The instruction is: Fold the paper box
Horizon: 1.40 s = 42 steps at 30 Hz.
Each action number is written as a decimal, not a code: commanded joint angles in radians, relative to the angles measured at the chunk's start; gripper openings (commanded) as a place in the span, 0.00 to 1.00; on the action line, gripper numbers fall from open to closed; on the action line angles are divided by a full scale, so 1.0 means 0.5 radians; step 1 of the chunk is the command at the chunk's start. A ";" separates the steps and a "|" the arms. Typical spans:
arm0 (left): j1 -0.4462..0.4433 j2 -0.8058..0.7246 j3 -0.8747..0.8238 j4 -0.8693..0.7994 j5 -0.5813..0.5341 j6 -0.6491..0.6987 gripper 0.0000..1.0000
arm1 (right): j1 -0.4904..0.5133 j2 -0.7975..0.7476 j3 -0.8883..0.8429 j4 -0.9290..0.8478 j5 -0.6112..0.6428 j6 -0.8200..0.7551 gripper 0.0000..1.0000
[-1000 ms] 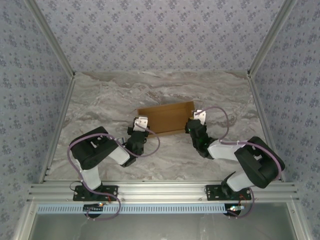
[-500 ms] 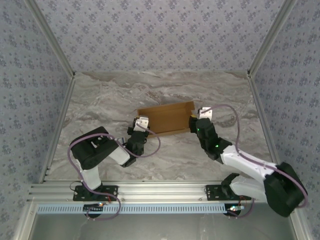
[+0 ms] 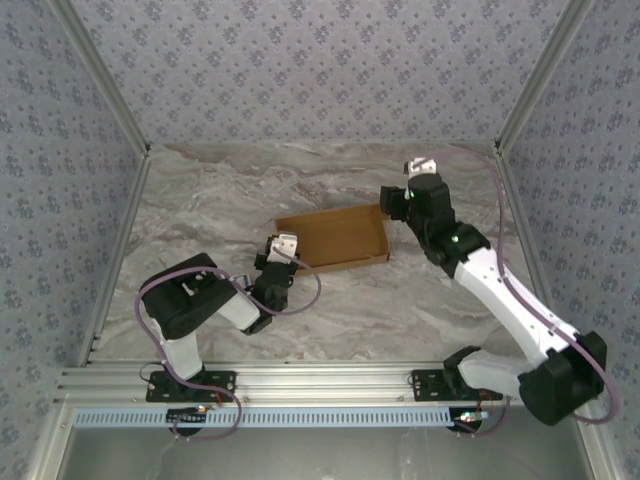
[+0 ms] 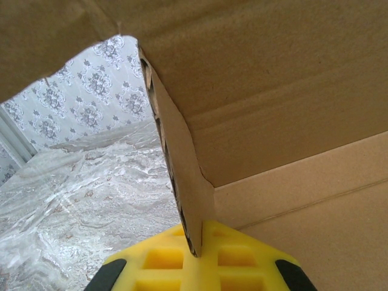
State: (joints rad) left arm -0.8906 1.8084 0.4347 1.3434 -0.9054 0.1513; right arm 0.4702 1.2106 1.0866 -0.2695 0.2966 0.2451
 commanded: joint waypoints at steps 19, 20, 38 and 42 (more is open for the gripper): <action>-0.054 -0.081 -0.032 -0.044 -0.024 0.005 0.10 | 0.002 0.584 0.410 -0.514 -0.289 -0.071 0.65; -0.057 -0.095 -0.033 -0.063 -0.023 -0.013 0.13 | 0.006 0.585 0.394 -0.508 -0.286 -0.065 0.65; -0.173 -0.779 -0.126 -1.306 0.058 -0.761 0.49 | 0.041 0.567 0.300 -0.474 -0.247 -0.039 0.64; -0.173 -1.154 -0.186 -1.839 0.244 -0.969 0.52 | 0.045 0.566 0.303 -0.481 -0.240 -0.042 0.64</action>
State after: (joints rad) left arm -0.9737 1.3334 0.3641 0.6895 -0.8536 -0.2066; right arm 0.4870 1.5166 1.2457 -0.4976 0.1608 0.2195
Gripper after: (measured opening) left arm 0.513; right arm 0.642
